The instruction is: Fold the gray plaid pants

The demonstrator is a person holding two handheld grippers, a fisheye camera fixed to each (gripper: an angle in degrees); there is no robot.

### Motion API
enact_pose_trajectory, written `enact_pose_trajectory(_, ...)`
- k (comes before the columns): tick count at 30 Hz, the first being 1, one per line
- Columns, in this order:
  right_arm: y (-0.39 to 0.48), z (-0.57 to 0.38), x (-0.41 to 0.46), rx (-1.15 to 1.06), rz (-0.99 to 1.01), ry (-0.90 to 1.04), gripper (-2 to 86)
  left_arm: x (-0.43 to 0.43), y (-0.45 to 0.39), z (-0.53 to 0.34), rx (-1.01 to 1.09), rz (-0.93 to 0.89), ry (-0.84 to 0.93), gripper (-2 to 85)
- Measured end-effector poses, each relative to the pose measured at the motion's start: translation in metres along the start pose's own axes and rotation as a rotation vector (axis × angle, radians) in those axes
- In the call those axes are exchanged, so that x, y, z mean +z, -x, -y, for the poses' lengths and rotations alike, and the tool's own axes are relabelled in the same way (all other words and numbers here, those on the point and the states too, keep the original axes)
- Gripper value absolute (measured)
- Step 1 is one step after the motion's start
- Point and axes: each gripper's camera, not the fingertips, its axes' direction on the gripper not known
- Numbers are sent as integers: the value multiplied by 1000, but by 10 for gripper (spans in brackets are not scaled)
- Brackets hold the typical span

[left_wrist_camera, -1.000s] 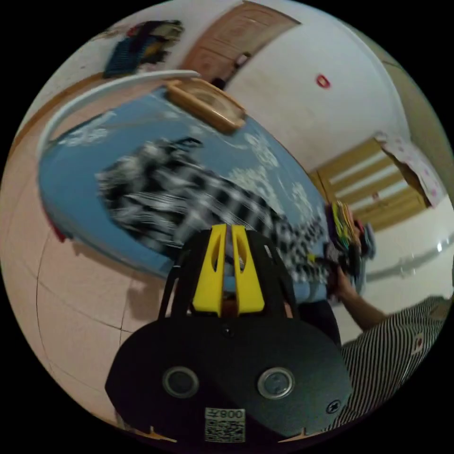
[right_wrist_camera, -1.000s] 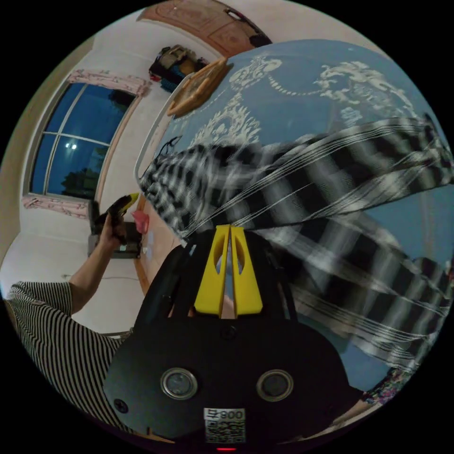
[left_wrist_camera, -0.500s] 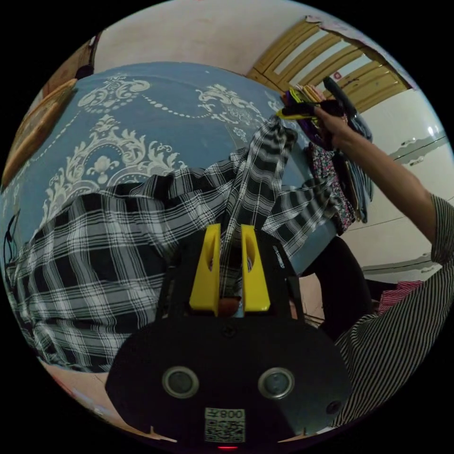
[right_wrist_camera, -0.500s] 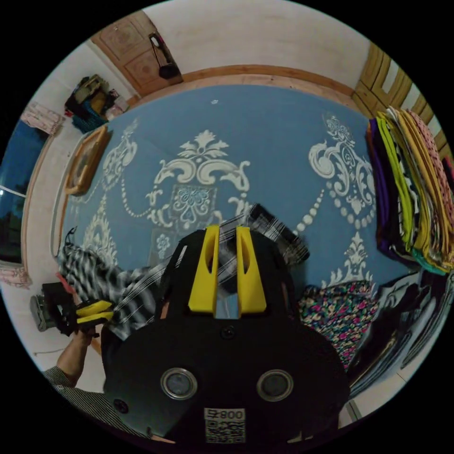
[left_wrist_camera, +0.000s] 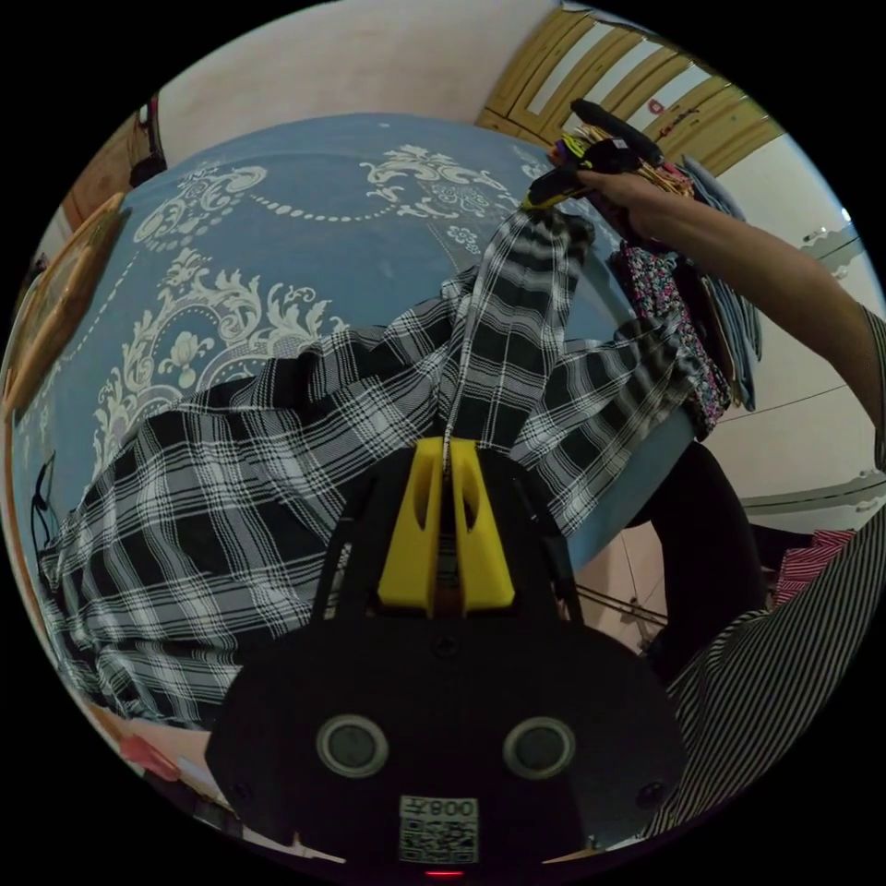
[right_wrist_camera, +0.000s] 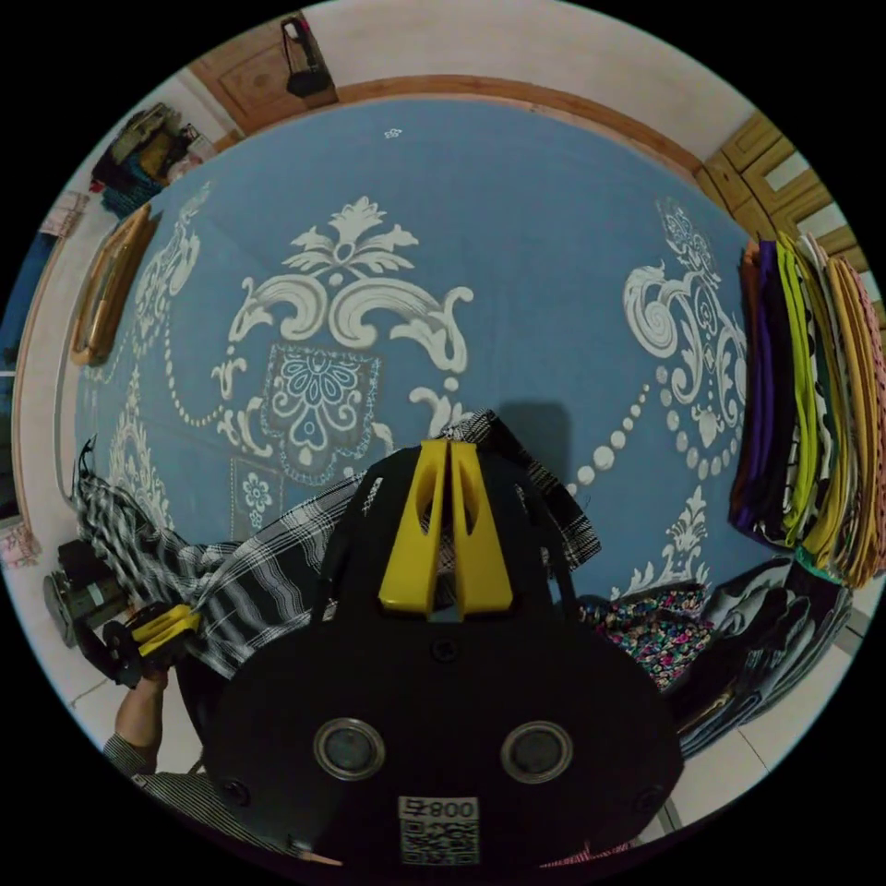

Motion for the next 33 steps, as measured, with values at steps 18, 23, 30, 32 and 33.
enact_pose_trajectory(18,-236,-232,-25,95,612,-352,1,59,-133,79,139,14,-37,11)
enact_pose_trajectory(23,-292,-309,31,242,672,-254,2,107,-175,110,177,46,76,10)
enact_pose_trajectory(30,-337,-386,52,223,717,-332,2,151,-219,152,202,81,151,15)
enact_pose_trajectory(32,-345,-403,67,225,689,-303,2,174,-232,166,184,76,220,19)
enact_pose_trajectory(33,-350,-412,80,238,649,-255,2,179,-235,170,176,81,233,21)
